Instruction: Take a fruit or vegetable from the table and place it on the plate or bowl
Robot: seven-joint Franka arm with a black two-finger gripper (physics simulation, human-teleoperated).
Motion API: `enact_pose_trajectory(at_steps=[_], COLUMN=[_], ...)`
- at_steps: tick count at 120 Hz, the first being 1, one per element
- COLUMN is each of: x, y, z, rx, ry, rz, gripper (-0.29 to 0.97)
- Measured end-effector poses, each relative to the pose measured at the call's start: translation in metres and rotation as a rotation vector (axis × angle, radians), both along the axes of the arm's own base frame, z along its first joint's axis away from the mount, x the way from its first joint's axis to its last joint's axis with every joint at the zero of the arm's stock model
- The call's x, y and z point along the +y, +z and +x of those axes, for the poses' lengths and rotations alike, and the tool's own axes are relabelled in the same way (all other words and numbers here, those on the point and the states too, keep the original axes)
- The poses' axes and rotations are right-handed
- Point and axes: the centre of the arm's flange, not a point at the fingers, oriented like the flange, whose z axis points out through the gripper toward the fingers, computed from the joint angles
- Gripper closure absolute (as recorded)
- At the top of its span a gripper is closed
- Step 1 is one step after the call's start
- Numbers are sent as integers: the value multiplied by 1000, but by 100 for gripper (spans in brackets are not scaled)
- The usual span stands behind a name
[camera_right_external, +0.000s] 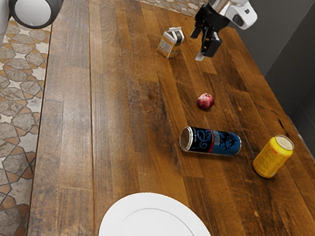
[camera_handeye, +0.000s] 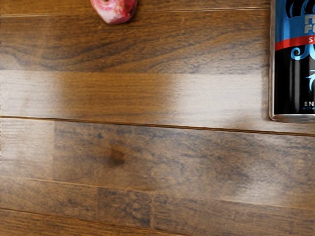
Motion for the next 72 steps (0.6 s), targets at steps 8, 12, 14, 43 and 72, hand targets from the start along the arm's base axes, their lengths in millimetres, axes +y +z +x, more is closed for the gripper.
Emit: enact_pose_trajectory(at_steps=[8, 12, 14, 43, 72], x=[3, 4, 5, -1, 91], y=[0, 0, 0, 13, -57], z=[0, 0, -1, 2, 76], rx=[0, -1, -1, -45, -184], ry=[6, 8, 9, 3, 67], rz=[-3, -5, -6, -11, 64], gripper=[2, 2, 2, 2, 2])
